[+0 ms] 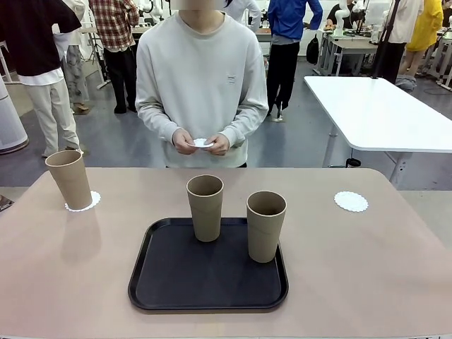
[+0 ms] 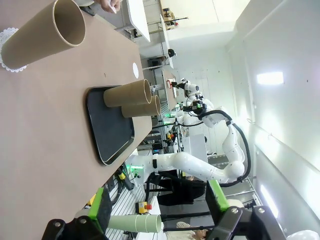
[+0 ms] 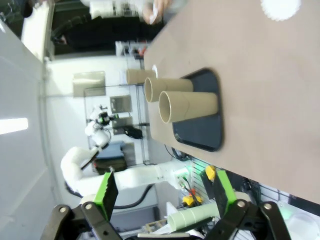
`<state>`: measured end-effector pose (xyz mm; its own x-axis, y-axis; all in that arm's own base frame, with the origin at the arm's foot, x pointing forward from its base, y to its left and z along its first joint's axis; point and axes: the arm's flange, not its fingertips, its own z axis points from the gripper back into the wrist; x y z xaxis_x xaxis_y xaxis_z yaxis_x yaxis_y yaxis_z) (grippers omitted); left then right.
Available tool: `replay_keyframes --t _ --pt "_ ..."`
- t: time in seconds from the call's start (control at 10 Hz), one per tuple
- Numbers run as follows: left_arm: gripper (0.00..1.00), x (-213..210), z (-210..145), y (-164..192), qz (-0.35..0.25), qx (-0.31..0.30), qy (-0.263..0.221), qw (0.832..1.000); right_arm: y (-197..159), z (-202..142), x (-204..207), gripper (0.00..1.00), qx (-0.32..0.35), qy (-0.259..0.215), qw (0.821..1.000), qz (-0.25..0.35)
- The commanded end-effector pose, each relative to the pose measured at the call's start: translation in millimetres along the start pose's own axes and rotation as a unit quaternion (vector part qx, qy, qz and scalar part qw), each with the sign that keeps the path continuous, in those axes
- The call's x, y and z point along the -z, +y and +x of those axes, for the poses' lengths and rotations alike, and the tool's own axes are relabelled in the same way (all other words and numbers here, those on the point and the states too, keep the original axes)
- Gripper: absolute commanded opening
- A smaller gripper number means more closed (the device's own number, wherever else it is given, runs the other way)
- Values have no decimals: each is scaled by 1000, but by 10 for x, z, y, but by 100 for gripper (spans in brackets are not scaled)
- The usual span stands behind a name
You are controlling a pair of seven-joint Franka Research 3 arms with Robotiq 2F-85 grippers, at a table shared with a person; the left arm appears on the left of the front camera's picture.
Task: Place coasters on the table and set cups on them.
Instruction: Take one Reusable plastic cup from the Flat Tray and place it on a coaster set by the human.
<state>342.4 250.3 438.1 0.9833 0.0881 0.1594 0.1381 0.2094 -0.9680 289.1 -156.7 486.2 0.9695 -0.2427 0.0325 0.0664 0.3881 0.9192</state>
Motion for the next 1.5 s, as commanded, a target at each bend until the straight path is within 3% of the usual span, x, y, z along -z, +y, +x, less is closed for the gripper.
replay_keyframes --t 0.0,0.1,0.3,0.6,0.9,1.1,1.2,1.4 --pt "100 -4 -9 -12 -3 -3 -3 1000 365 404 146 100 -118 39 983 -136" --pt "100 -4 -9 -12 -3 -3 -3 1000 552 632 359 100 -180 48 958 -219" --pt "100 -4 -9 -12 -3 -3 -3 1000 822 917 761 100 -268 63 913 -300" --pt "100 -4 -9 -12 -3 -3 -3 1000 1203 735 1609 100 -439 104 851 -268" --pt "100 -4 -9 -12 -3 -3 -3 1000 1172 547 1996 100 -427 196 849 -242" --pt "100 -4 -9 -12 -3 -3 -3 1000 1115 503 1889 100 -416 212 852 -238" --pt "100 -4 -9 -12 -3 -3 -3 1000 1168 540 2107 100 -427 189 848 -250" --pt "100 -4 -9 -12 -3 -3 -3 1000 1168 540 2107 100 -427 189 848 -250"
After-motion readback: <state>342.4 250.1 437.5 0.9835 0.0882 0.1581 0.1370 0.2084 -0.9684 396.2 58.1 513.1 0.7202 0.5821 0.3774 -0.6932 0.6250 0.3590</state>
